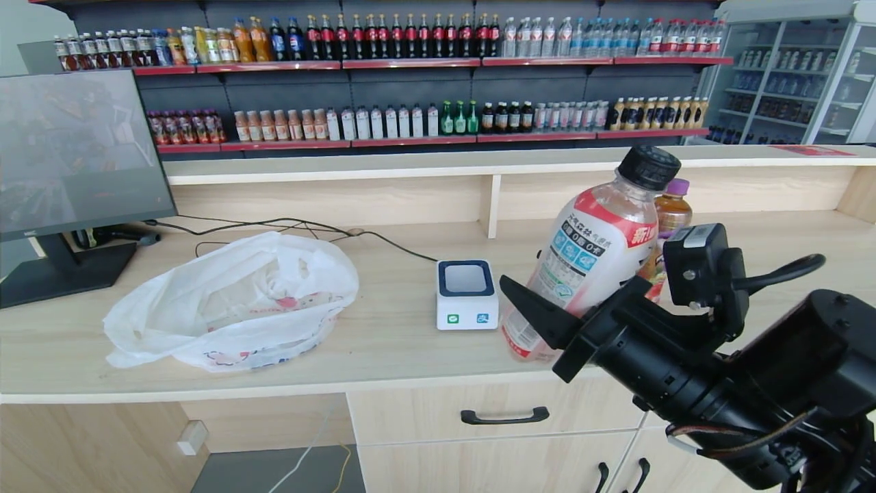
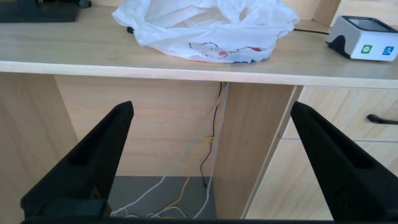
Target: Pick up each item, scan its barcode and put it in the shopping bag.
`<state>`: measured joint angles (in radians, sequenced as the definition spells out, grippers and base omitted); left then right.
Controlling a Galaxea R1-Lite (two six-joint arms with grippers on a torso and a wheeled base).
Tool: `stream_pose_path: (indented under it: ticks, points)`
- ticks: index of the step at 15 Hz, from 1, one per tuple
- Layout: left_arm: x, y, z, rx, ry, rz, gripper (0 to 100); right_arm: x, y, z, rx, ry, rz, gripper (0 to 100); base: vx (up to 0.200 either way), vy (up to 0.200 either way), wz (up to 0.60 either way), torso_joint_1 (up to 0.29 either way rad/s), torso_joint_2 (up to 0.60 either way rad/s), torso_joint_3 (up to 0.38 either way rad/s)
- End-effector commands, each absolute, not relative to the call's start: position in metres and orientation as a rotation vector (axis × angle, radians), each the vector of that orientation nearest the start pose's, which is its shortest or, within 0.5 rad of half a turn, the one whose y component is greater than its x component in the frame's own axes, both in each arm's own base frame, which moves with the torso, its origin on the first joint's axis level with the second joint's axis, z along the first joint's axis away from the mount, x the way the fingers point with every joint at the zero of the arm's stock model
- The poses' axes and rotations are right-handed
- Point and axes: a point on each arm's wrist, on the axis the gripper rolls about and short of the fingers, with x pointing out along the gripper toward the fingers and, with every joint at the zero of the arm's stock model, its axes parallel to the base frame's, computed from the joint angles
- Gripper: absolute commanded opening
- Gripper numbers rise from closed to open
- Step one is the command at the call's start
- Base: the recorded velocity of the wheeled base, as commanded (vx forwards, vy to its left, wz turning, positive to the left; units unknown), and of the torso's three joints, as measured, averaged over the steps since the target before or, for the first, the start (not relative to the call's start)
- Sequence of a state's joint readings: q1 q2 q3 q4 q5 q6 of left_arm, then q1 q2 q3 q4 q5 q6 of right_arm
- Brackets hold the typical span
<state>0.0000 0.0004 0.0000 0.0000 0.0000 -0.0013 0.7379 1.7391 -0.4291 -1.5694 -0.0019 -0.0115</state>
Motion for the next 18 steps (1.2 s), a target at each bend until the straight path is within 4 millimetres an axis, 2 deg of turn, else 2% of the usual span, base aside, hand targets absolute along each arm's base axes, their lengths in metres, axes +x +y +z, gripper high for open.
stream_pose_path:
  ticks: [1, 8, 17, 18]
  points:
    - [-0.0228, 0.0, 0.0755, -0.002, 0.0, 0.0, 100, 0.1966, 0.1765, 0.1716, 0.081, -0.246, 0.725, 0, 0.0, 0.0, 0.0, 0.0, 0.0, 0.0]
    - [-0.0228, 0.0, 0.0755, -0.003, 0.0, 0.0, 100, 0.2002, 0.1722, 0.1705, 0.075, -0.243, 0.705, 0, 0.0, 0.0, 0.0, 0.0, 0.0, 0.0]
    - [-0.0228, 0.0, 0.0755, -0.002, 0.0, 0.0, 100, 0.2004, 0.1703, 0.1721, 0.075, -0.249, 0.7, 0, 0.0, 0.2, 0.0, 0.006, 0.0, 0.002]
    - [-0.0228, 0.0, 0.0755, -0.002, 0.0, 0.0, 100, 0.2007, 0.17, 0.1721, 0.075, -0.249, 0.698, 0, 0.0, 0.0, 0.0, 0.0, 0.0, 0.0]
